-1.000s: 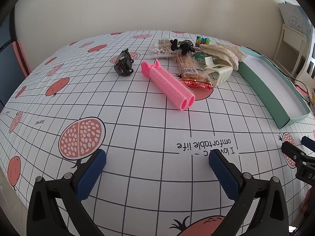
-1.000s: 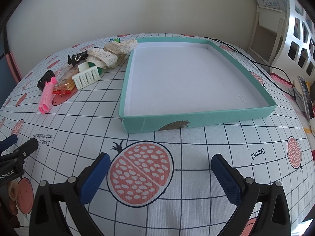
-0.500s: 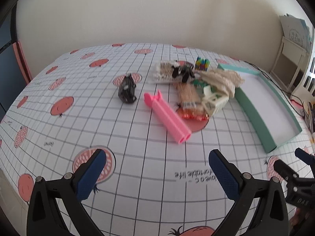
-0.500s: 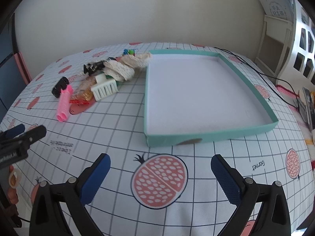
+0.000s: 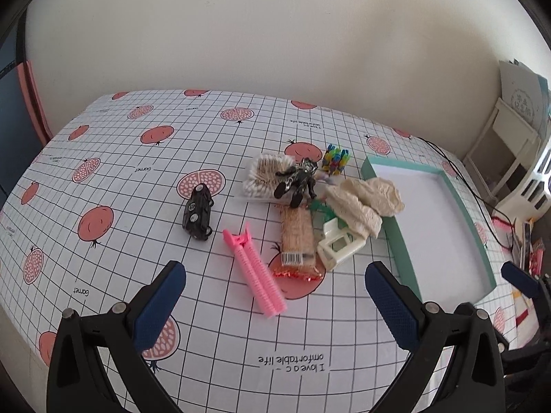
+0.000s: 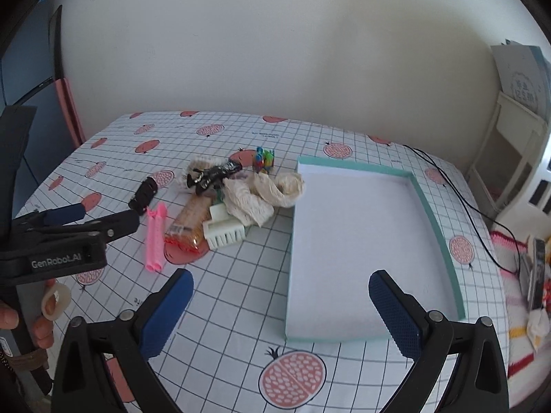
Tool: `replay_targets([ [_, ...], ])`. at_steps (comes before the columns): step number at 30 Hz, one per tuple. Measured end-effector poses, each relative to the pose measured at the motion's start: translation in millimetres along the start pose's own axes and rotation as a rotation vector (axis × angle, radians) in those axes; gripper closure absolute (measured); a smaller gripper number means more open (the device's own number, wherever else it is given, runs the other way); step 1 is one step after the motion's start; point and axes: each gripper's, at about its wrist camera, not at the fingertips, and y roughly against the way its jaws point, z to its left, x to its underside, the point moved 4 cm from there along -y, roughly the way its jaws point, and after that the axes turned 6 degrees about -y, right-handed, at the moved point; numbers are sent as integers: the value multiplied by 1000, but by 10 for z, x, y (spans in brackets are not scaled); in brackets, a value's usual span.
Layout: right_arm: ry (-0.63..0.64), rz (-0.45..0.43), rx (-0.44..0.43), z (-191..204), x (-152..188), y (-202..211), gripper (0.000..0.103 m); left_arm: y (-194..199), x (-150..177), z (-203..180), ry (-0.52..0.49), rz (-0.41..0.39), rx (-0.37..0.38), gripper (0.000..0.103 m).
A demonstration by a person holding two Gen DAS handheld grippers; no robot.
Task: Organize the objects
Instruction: 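Grasp the pink curler clip with the left tool while the right tool grasps the white hair clip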
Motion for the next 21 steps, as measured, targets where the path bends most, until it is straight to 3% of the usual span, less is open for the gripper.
replay_targets([
  [4, 29, 34, -25, 65, -161, -68, 0, 17, -200, 42, 73, 37, 1, 0],
  [8, 54, 60, -36, 110, -267, -157, 0, 19, -327, 18, 81, 56, -12, 0],
  [21, 112, 193, -106, 251, -489, -791, 0, -547, -343, 200, 194, 198, -98, 0],
])
